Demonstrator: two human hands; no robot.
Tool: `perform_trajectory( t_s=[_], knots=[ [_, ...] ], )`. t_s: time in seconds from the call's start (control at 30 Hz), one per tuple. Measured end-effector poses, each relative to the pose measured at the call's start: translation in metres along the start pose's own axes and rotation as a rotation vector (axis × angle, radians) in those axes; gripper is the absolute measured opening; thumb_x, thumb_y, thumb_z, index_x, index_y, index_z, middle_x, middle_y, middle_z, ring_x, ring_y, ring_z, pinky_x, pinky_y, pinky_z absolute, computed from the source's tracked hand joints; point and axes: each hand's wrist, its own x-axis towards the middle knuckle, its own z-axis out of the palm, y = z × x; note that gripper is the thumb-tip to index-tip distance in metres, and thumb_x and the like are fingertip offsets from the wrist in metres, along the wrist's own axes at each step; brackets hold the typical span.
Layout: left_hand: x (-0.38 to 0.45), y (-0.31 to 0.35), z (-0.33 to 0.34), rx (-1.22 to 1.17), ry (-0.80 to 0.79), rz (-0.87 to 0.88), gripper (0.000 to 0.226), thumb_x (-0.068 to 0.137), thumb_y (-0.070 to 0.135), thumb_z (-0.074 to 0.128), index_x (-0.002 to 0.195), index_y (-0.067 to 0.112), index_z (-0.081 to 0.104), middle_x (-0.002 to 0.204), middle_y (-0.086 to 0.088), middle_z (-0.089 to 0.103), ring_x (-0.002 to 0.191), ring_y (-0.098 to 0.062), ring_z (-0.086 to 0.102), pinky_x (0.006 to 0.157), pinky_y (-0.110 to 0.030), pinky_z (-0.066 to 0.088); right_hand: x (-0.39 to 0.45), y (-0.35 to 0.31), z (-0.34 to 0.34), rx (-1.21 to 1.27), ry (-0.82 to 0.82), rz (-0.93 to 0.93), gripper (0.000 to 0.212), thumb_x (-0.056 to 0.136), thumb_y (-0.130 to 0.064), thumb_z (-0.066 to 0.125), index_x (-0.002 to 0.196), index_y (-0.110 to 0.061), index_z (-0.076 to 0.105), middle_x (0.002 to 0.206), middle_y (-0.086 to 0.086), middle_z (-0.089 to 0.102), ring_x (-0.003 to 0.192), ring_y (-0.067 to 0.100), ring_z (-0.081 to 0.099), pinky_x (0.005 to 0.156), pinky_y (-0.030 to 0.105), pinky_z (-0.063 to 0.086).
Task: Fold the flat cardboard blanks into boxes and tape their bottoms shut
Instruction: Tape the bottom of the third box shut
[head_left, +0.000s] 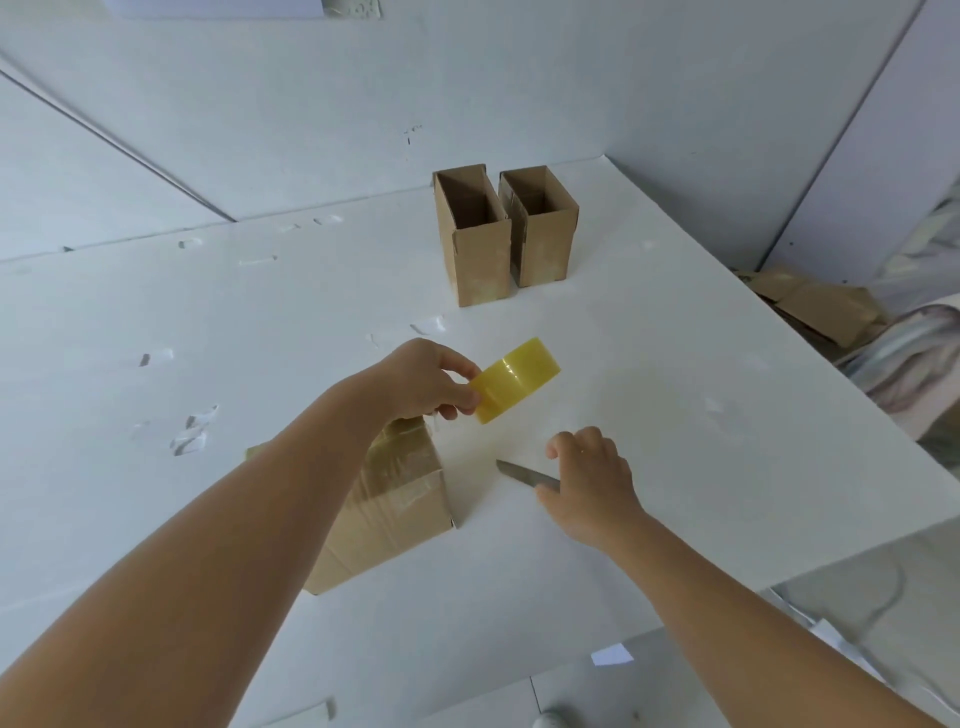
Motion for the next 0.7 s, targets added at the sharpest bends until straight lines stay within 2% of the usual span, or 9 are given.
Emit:
perform_trajectory(
  t_s=[0.07,0.13,0.2,0.27,0.37,0.5,0.63,0.7],
  knots=[
    [-0.001,0.000,0.002,0.002,0.009,0.014,0.016,0.080,0.016,0.070,0.088,0.029,0.071,0.071,0.004,0.073,0.062,-0.006,0.062,0.073,-0.026,0.049,-0.006,0.005,0.005,-0.042,-0.090,0.057,0.036,0.091,-0.033,0.052,0.124,-0.024,0.043,0.119,0.004,0.041,0.109,0.024,0.044,0.089,0.032,0.038],
    [-0.002,0.000,0.004,0.006,0.016,0.027,0.015,0.080,0.017,0.070,0.087,0.031,0.070,0.071,0.006,0.072,0.061,-0.005,0.061,0.072,-0.026,0.049,-0.009,0.010,0.008,-0.034,-0.094,0.077,0.027,0.094,-0.026,0.047,0.121,-0.024,0.049,0.113,0.005,0.045,0.100,0.025,0.049,0.081,0.030,0.041],
    [-0.003,0.000,0.005,0.006,0.027,0.037,0.015,0.081,0.018,0.070,0.087,0.032,0.070,0.070,0.007,0.071,0.060,-0.004,0.058,0.070,-0.024,0.048,-0.009,0.012,0.007,-0.068,-0.080,0.039,0.020,0.095,-0.016,0.042,0.111,-0.022,0.054,0.101,0.004,0.048,0.092,0.024,0.051,0.072,0.027,0.040],
    [-0.004,-0.001,0.005,-0.002,0.042,0.047,0.015,0.081,0.017,0.069,0.089,0.030,0.071,0.069,0.007,0.070,0.061,-0.005,0.057,0.070,-0.023,0.047,-0.011,0.009,-0.001,-0.087,-0.057,0.006,0.014,0.095,-0.012,0.037,0.092,-0.021,0.048,0.085,0.000,0.042,0.082,0.023,0.048,0.065,0.027,0.034],
    [-0.004,-0.002,0.005,-0.015,0.053,0.065,0.018,0.081,0.017,0.069,0.096,0.026,0.072,0.068,0.008,0.069,0.062,-0.005,0.055,0.069,-0.023,0.048,-0.020,0.001,-0.020,0.038,-0.012,-0.065,0.015,0.095,-0.018,0.036,0.081,-0.018,0.039,0.076,-0.002,0.040,0.069,0.021,0.044,0.057,0.030,0.032],
    [-0.004,-0.003,0.005,-0.023,0.054,0.076,0.017,0.081,0.017,0.069,0.094,0.027,0.072,0.063,0.012,0.066,0.064,-0.006,0.053,0.069,-0.023,0.046,-0.045,-0.015,-0.051,0.144,0.074,-0.170,0.020,0.093,-0.027,0.044,0.075,-0.017,0.042,0.068,-0.001,0.042,0.062,0.021,0.043,0.056,0.032,0.036],
    [-0.004,-0.003,0.006,-0.022,0.060,0.093,0.018,0.079,0.016,0.069,0.092,0.028,0.073,0.052,0.015,0.061,0.062,-0.011,0.046,0.065,-0.025,0.042,-0.055,-0.038,-0.079,0.075,0.137,-0.199,0.024,0.096,-0.031,0.043,0.078,-0.016,0.045,0.059,0.000,0.041,0.058,0.024,0.042,0.051,0.033,0.032],
    [-0.005,-0.003,0.006,-0.029,0.074,0.096,0.019,0.080,0.017,0.071,0.096,0.026,0.074,0.056,0.013,0.061,0.058,-0.009,0.044,0.060,-0.021,0.039,-0.055,-0.050,-0.088,-0.006,0.141,-0.190,0.024,0.098,-0.031,0.038,0.078,-0.016,0.042,0.058,-0.001,0.040,0.053,0.021,0.037,0.047,0.030,0.025]
  ],
)
